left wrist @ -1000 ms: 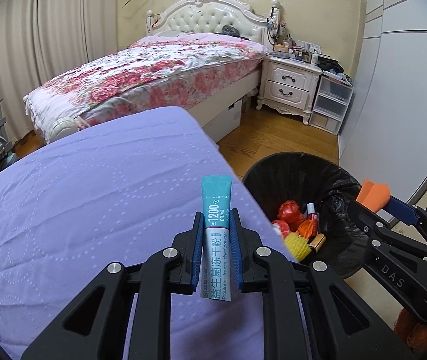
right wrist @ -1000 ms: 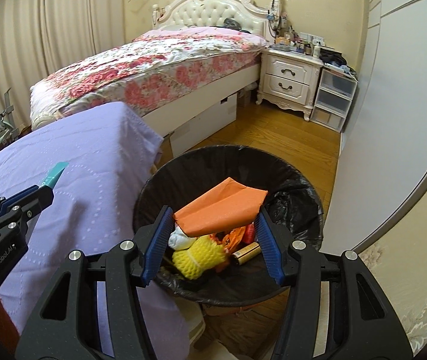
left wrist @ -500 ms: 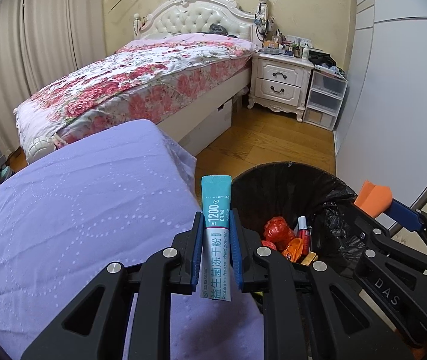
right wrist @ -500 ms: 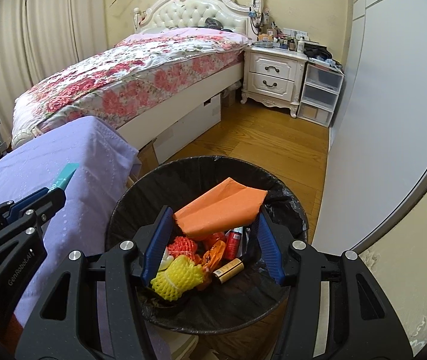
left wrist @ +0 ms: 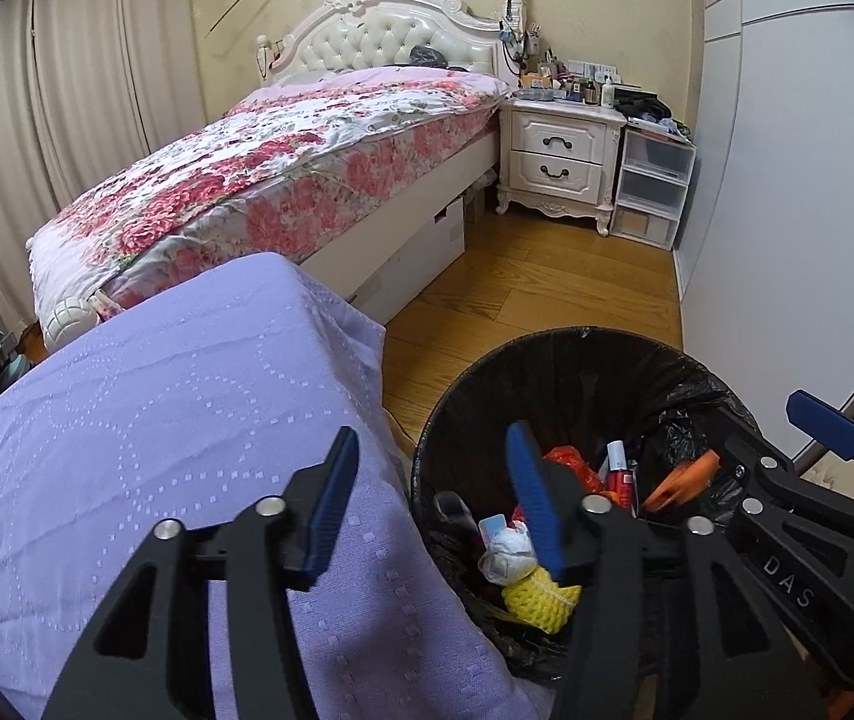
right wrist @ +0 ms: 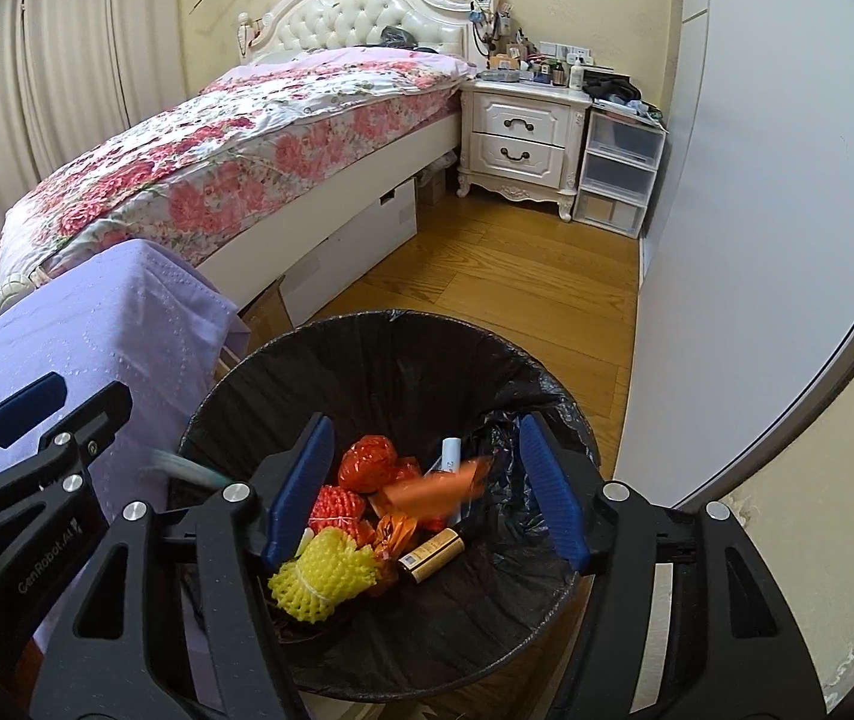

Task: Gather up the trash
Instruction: 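Open both grippers to drop the tube and cloth into the bin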

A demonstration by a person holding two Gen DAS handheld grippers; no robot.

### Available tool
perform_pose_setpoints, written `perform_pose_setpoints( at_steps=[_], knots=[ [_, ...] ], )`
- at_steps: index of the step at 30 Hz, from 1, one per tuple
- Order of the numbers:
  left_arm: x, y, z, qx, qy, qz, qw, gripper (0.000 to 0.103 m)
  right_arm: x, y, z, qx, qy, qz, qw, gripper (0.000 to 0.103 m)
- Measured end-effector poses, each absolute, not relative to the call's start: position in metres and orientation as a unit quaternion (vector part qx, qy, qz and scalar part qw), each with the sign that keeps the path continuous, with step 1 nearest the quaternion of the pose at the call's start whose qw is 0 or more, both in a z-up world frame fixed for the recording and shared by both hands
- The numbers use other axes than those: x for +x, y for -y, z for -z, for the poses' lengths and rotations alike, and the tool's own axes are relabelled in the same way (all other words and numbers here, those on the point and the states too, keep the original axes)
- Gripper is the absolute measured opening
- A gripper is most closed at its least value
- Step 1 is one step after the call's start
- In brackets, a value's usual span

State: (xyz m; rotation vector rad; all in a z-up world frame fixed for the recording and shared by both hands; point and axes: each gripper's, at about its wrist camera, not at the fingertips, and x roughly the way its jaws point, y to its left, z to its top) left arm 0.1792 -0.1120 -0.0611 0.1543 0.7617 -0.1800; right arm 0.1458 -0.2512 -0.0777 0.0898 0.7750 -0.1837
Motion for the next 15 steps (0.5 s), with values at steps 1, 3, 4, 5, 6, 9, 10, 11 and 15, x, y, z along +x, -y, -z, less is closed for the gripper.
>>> perform_pose_setpoints(
  at_steps=[1, 3, 4, 5, 6, 9, 10, 11, 15],
  knots=[
    [0.179, 0.111, 0.061, 0.074, -0.371, 0.086, 0.922, 0.060, 0.145, 0.252, 0.078, 0.044, -0.377, 0.092, 0.921, 0.064],
    [0.179, 0.110, 0.061, 0.072, -0.370, 0.085, 0.922, 0.065, 0.145, 0.253, 0.077, 0.045, -0.377, 0.094, 0.920, 0.064],
    [0.178, 0.110, 0.061, 0.071, -0.369, 0.084, 0.923, 0.068, 0.144, 0.253, 0.077, 0.045, -0.376, 0.096, 0.921, 0.064],
    [0.177, 0.109, 0.060, 0.071, -0.368, 0.083, 0.923, 0.071, 0.143, 0.253, 0.077, 0.045, -0.376, 0.097, 0.921, 0.064],
    [0.177, 0.109, 0.060, 0.070, -0.367, 0.082, 0.924, 0.072, 0.142, 0.254, 0.077, 0.046, -0.375, 0.098, 0.921, 0.064],
    [0.174, 0.105, 0.057, 0.066, -0.366, 0.079, 0.925, 0.074, 0.139, 0.255, 0.075, 0.046, -0.374, 0.100, 0.921, 0.065],
    [0.173, 0.104, 0.056, 0.066, -0.365, 0.077, 0.925, 0.075, 0.137, 0.254, 0.075, 0.045, -0.373, 0.101, 0.921, 0.069],
    [0.172, 0.102, 0.055, 0.065, -0.364, 0.074, 0.926, 0.076, 0.135, 0.254, 0.074, 0.045, -0.371, 0.102, 0.922, 0.072],
    [0.164, 0.093, 0.051, 0.058, -0.362, 0.068, 0.928, 0.077, 0.128, 0.250, 0.071, 0.043, -0.368, 0.101, 0.923, 0.073]
  ],
)
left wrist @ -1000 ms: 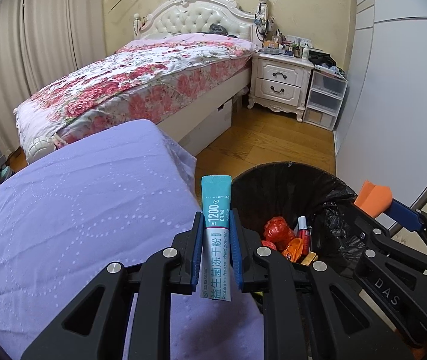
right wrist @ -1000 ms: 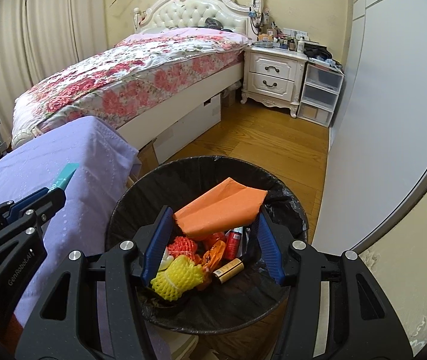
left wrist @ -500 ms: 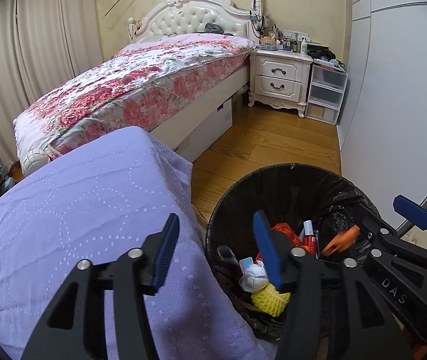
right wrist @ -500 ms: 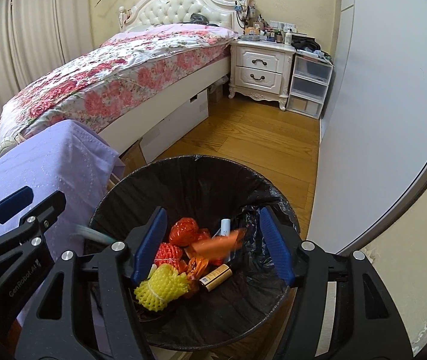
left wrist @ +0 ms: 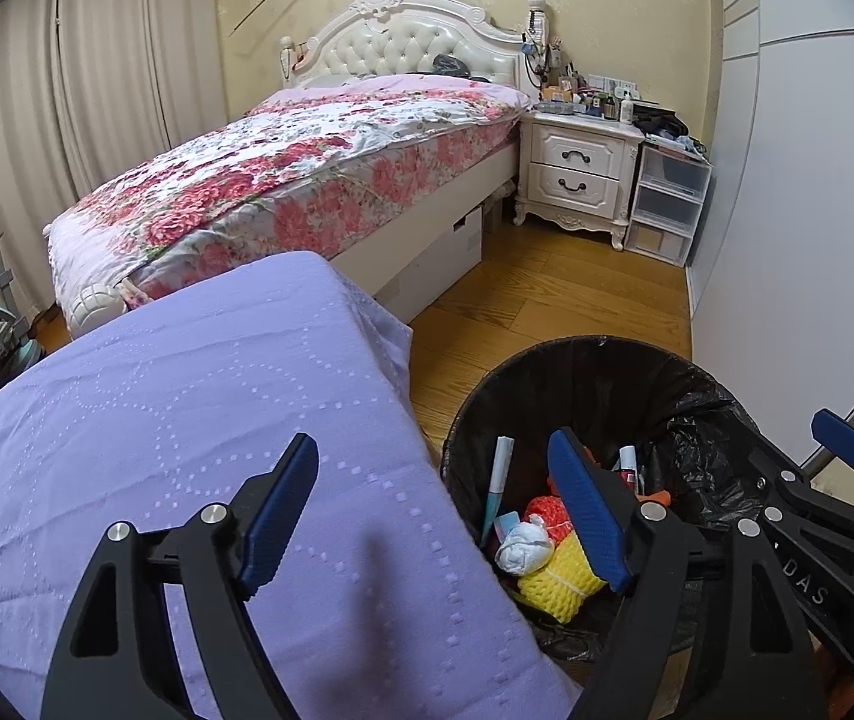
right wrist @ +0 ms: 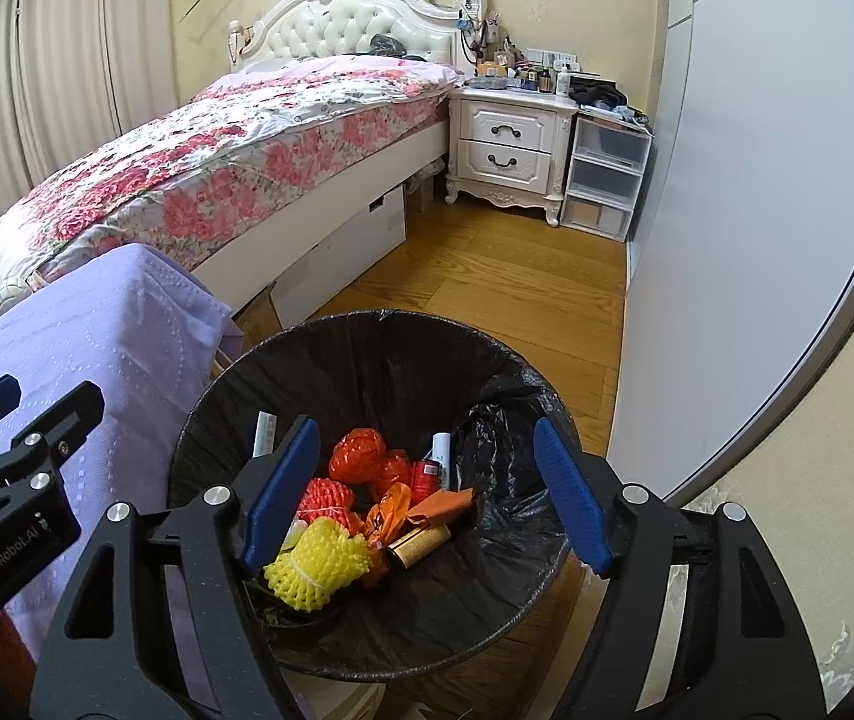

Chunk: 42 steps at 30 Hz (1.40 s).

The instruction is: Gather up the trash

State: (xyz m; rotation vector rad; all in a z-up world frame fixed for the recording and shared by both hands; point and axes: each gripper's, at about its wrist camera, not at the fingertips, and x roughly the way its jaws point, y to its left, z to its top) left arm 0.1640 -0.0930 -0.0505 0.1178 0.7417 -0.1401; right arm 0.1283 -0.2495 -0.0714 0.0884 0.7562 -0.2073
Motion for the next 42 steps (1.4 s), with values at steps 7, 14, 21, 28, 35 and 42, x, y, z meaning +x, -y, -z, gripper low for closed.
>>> perform_pose_setpoints(
  at_steps=[7, 14, 21, 28, 35, 42],
  knots=[
    [0.149, 0.076, 0.045, 0.055, -0.357, 0.056, 0.931, 0.079, 0.113, 0.241, 0.066, 0.042, -0.367, 0.095, 0.924, 0.077],
    [0.127, 0.054, 0.038, 0.047, -0.352, 0.040, 0.934, 0.081, 0.093, 0.226, 0.055, 0.039, -0.357, 0.084, 0.930, 0.082],
    [0.103, 0.031, 0.035, 0.035, -0.350, 0.025, 0.936, 0.082, 0.070, 0.208, 0.048, 0.029, -0.348, 0.072, 0.934, 0.083],
    [0.081, 0.015, 0.032, 0.030, -0.344, 0.010, 0.938, 0.082, 0.051, 0.197, 0.044, 0.017, -0.345, 0.064, 0.936, 0.083],
    [0.059, 0.004, 0.025, 0.030, -0.331, 0.006, 0.943, 0.082, 0.034, 0.191, 0.036, 0.010, -0.335, 0.058, 0.940, 0.083],
    [0.042, -0.007, 0.018, 0.021, -0.321, -0.001, 0.947, 0.082, 0.021, 0.180, 0.027, 0.002, -0.321, 0.048, 0.946, 0.083]
  ],
)
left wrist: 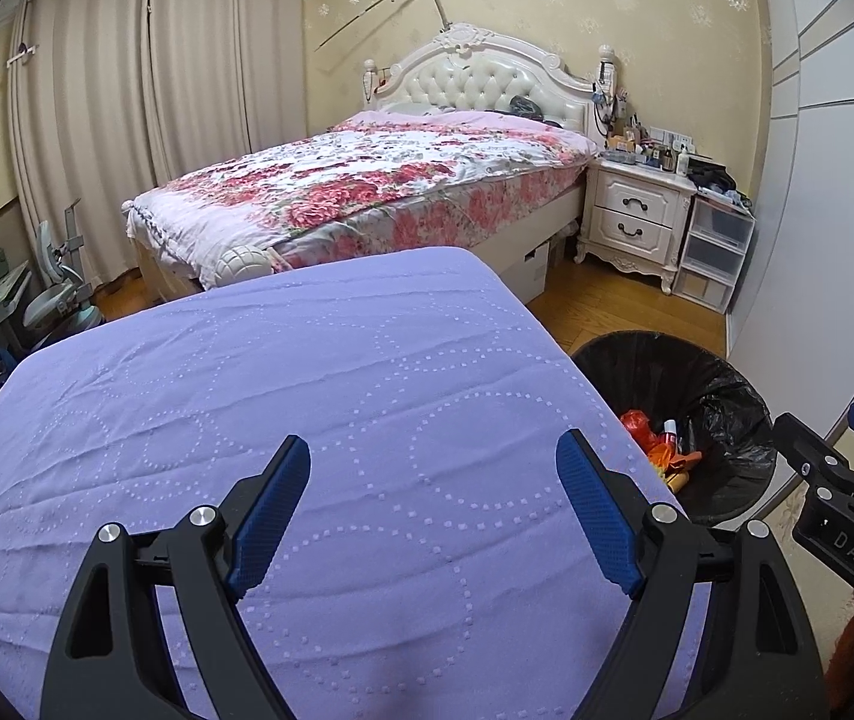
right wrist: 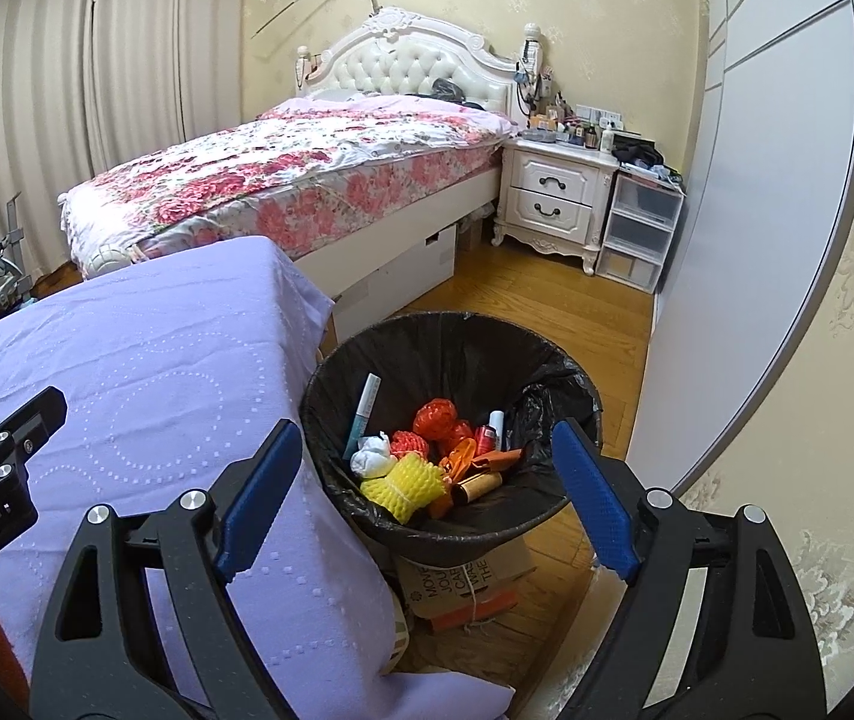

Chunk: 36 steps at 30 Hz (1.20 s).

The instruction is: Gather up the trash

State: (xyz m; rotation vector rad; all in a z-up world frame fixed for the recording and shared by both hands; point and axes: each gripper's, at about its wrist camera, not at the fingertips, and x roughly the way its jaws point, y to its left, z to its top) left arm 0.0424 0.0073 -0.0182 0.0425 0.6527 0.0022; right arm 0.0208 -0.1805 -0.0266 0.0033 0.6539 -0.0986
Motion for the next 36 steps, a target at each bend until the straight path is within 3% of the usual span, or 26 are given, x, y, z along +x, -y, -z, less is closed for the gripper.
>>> perform_pose_setpoints(
  at_steps=[36],
  knots=[
    [0.029, -0.012, 0.019, 0.017, -0.321, 0.000, 0.947, 0.082, 0.012, 0.175, 0.019, -0.004, -0.311, 0.043, 0.949, 0.084]
  ],
)
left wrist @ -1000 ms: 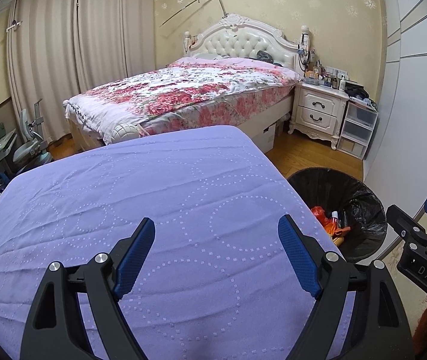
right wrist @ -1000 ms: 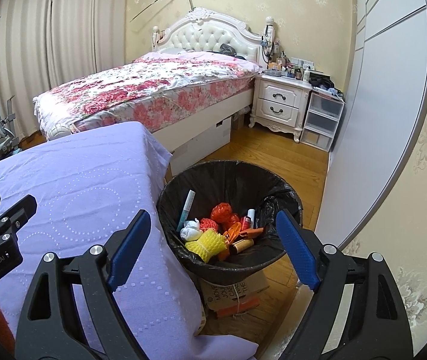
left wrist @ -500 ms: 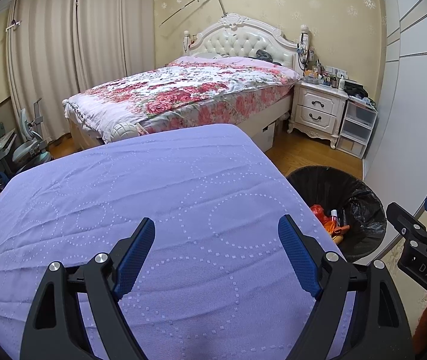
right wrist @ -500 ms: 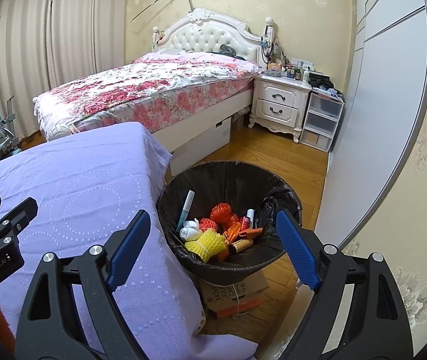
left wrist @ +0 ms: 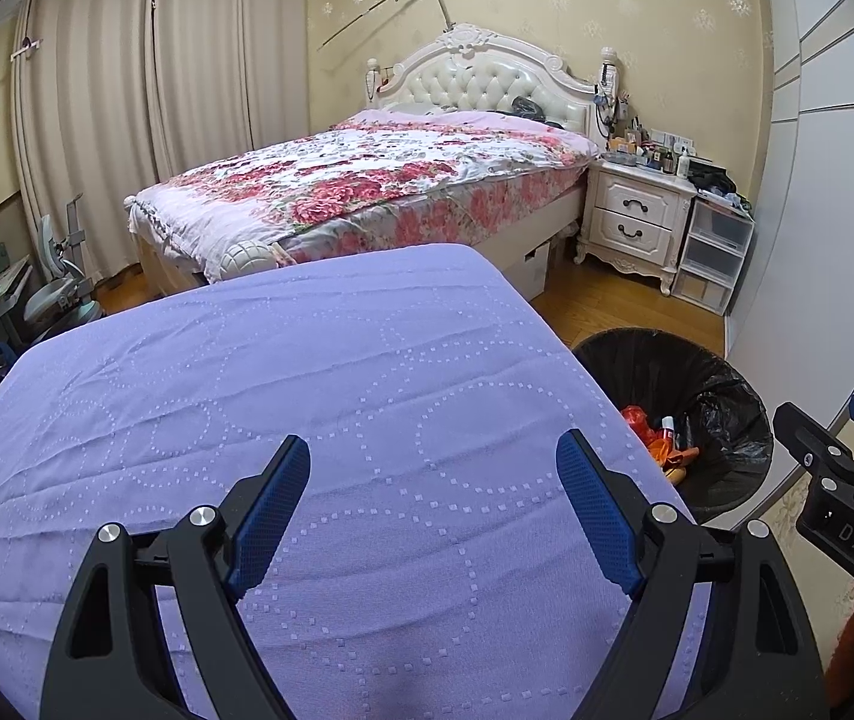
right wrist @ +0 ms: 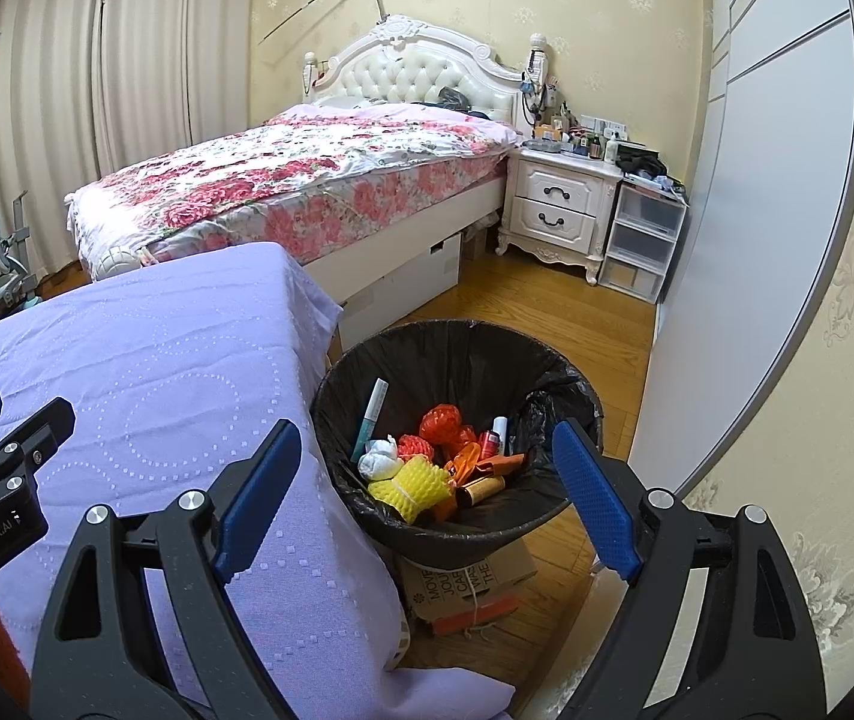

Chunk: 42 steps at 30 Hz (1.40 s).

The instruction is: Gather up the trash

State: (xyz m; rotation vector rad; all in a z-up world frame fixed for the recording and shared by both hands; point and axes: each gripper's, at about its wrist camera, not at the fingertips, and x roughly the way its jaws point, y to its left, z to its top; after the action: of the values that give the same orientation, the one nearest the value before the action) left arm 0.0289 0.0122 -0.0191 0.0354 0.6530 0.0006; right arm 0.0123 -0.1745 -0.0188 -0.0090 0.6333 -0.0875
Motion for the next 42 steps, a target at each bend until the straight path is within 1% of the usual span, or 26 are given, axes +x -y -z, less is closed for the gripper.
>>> perform_pose_setpoints(
  at_steps=[42],
  knots=[
    [0.0281, -0.0110, 0.0232, 0.019, -0.325, 0.000, 0.946, 0.082, 0.0135, 0.1749, 0.0173, -0.004, -0.313, 0.044, 0.949, 0.084]
  ],
)
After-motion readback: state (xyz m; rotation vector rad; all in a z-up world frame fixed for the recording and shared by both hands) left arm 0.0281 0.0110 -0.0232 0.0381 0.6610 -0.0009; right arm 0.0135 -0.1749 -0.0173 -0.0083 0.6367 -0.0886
